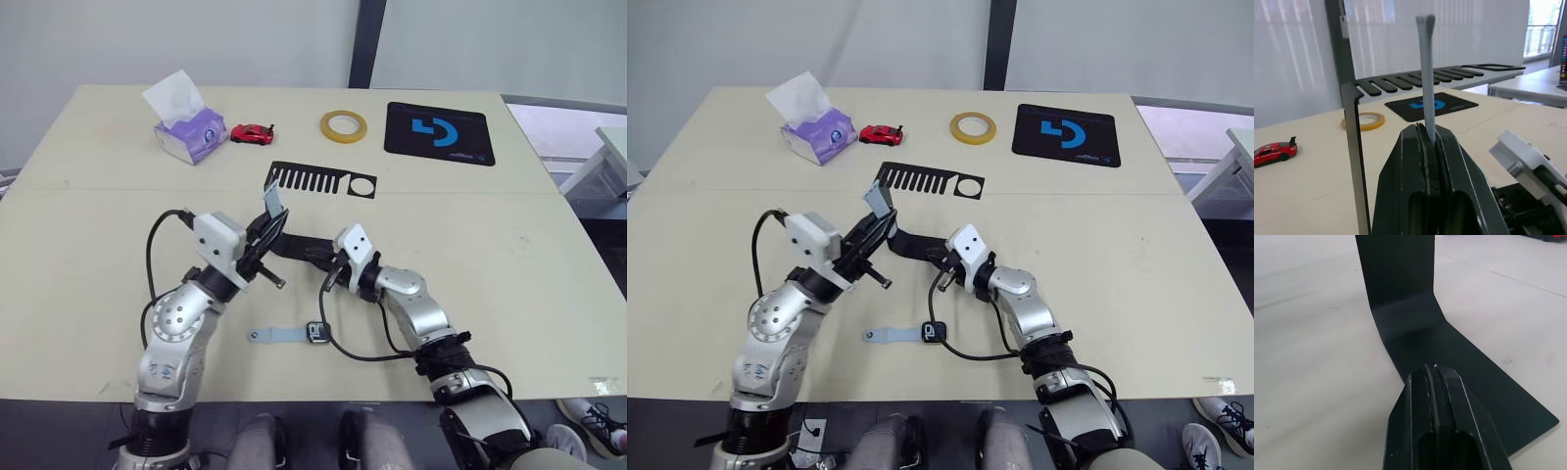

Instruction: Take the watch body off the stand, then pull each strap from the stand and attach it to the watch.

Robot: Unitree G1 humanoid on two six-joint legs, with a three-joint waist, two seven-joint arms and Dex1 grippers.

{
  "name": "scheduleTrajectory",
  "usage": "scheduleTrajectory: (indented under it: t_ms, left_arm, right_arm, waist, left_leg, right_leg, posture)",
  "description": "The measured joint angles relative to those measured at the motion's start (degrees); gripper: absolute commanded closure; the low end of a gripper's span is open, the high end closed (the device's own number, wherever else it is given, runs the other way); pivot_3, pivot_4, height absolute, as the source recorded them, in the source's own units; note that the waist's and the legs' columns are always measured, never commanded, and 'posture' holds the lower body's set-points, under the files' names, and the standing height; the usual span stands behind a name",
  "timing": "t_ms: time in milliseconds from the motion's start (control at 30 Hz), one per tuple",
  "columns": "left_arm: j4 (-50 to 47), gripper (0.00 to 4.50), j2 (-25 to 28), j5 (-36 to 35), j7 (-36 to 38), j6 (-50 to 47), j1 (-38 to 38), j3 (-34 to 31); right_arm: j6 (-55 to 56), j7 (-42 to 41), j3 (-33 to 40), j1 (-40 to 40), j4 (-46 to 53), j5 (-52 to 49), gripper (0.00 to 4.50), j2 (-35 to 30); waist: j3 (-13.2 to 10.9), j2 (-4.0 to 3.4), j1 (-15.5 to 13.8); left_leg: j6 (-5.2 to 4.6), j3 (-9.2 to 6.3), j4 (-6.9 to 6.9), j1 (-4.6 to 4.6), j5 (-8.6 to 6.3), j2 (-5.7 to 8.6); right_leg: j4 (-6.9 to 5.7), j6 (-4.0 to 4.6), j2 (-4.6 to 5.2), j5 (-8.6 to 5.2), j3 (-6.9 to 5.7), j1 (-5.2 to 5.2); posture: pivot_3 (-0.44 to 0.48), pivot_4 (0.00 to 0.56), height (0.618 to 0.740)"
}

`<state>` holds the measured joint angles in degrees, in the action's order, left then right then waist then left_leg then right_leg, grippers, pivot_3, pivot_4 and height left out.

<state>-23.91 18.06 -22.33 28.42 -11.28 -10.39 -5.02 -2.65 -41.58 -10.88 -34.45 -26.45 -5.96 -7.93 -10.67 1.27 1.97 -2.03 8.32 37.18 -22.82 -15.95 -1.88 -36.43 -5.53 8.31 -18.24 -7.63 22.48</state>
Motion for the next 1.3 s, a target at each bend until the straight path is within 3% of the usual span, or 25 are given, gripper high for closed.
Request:
scheduleTrajectory:
  t_ms: [33,267,400,500,600,800,833,1067,1300]
  left_arm:
    - [-0.2,4.45,1.2,-1.2,1.2,-0.3,0.5,-0.9]
    - [0.1,4.45,22.7,-21.3,21.7,-12.9,6.8,-13.0]
    - [0.8,4.45,26.4,-25.5,27.1,-16.1,6.3,-15.1]
    - [1.6,4.45,26.6,-27.1,29.3,-17.5,5.7,-14.5]
    - [1.8,4.50,25.4,-27.4,30.9,-18.2,3.3,-11.2]
    - [2.0,4.50,23.4,-27.7,32.6,-20.3,-1.1,-4.3]
    - [2.1,4.50,23.3,-27.7,32.8,-21.4,-2.3,-3.0]
    - [3.9,4.50,19.9,-28.6,33.3,-25.6,-10.1,2.5]
    - [9.1,4.50,14.3,-26.8,35.3,-25.8,-15.2,7.4]
  right_arm:
    - [0.0,-0.5,0.0,0.2,0.2,-0.1,4.50,-0.3]
    - [-3.0,-12.5,2.2,9.0,11.9,-8.2,4.50,-7.4]
    - [-6.9,-17.8,6.9,16.8,22.3,-15.3,4.50,-15.3]
    - [-11.2,-19.5,12.0,23.9,28.9,-19.3,4.50,-22.6]
    - [-15.6,-19.8,18.6,31.4,34.5,-25.2,3.56,-25.9]
    - [-25.7,-17.6,23.3,39.1,46.0,-35.6,0.44,-28.8]
    - [-27.1,-16.9,23.6,40.2,47.6,-37.2,0.08,-28.8]
    - [-33.9,-7.9,24.1,36.0,53.5,-50.5,0.03,-22.6]
    - [-38.9,-1.2,19.3,29.1,54.6,-61.4,0.03,-16.7]
  waist:
    - [0.0,-0.01,0.0]
    - [-0.1,-0.14,-0.7]
    - [-0.1,-0.23,-0.8]
    - [-0.1,-0.23,-1.0]
    - [-0.2,-0.26,-1.6]
    - [-0.2,-0.26,-2.0]
    - [-0.2,-0.25,-2.1]
    - [-0.2,-0.25,-2.0]
    - [-0.2,-0.25,-1.9]
  left_leg:
    - [0.01,0.00,-0.03,0.01,0.00,-0.01]
    - [-0.08,-0.15,0.00,-0.26,-0.08,0.10]
    - [-0.15,-0.12,0.00,-0.31,-0.17,0.21]
    - [-0.14,-0.12,-0.06,-0.29,-0.17,0.17]
    - [-0.09,-0.08,-0.06,-0.25,-0.16,0.10]
    - [-0.08,-0.04,-0.06,-0.18,-0.15,0.05]
    - [-0.09,-0.04,-0.05,-0.21,-0.16,0.05]
    - [-0.14,-0.05,-0.02,-0.23,-0.15,0.10]
    - [-0.19,-0.03,0.03,-0.28,-0.13,0.12]
  right_leg:
    - [0.01,0.00,-0.01,0.00,0.00,0.00]
    - [0.46,-0.01,0.02,0.01,-0.05,0.02]
    - [0.58,-0.20,0.12,0.11,0.02,0.01]
    - [0.70,-0.19,0.08,0.10,-0.01,0.02]
    - [0.70,-0.18,-0.02,0.10,0.03,0.03]
    - [0.68,-0.14,-0.06,0.12,0.11,0.03]
    - [0.70,-0.14,-0.05,0.12,0.10,0.04]
    - [0.68,-0.14,-0.02,0.13,0.10,0.04]
    - [0.68,-0.14,-0.07,0.13,0.09,0.04]
  posture:
    - [0.000,0.150,0.740]
    - [0.000,0.150,0.740]
    - [0.000,0.150,0.740]
    - [0.000,0.150,0.740]
    - [0.000,0.150,0.740]
    - [0.000,0.150,0.740]
    - [0.000,0.150,0.740]
    - [0.000,0.150,0.740]
    - [0.000,0.150,0.740]
